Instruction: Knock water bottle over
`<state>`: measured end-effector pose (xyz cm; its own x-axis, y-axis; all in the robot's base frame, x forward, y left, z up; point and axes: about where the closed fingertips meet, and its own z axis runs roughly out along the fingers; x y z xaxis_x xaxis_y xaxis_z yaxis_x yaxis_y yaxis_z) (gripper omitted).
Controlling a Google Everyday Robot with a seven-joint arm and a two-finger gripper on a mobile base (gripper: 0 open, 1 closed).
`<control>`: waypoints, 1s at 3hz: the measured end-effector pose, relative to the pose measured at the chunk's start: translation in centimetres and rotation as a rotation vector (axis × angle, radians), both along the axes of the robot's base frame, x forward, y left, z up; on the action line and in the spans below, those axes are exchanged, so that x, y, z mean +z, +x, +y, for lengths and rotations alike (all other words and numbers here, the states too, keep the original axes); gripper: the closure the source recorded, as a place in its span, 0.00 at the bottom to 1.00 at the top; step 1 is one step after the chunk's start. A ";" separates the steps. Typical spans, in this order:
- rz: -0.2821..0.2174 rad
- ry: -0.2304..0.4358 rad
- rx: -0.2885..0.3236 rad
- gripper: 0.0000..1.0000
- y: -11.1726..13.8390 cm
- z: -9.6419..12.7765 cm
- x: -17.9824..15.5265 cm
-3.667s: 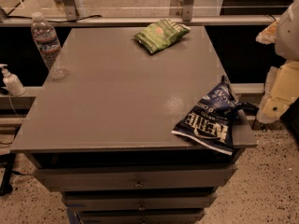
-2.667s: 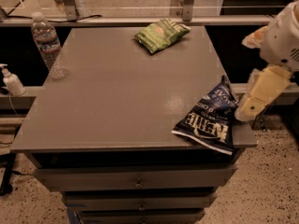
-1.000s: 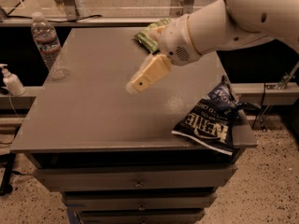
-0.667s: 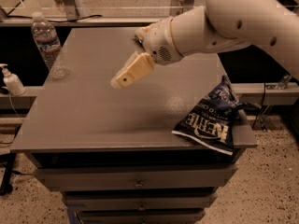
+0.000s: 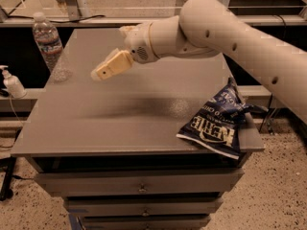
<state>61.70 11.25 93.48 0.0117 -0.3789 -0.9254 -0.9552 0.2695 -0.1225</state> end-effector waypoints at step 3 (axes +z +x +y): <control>-0.060 0.089 0.054 0.00 8.0 6.5 -2.0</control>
Offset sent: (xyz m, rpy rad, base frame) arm 0.0942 0.0702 -0.0195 0.1110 -0.0716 0.0495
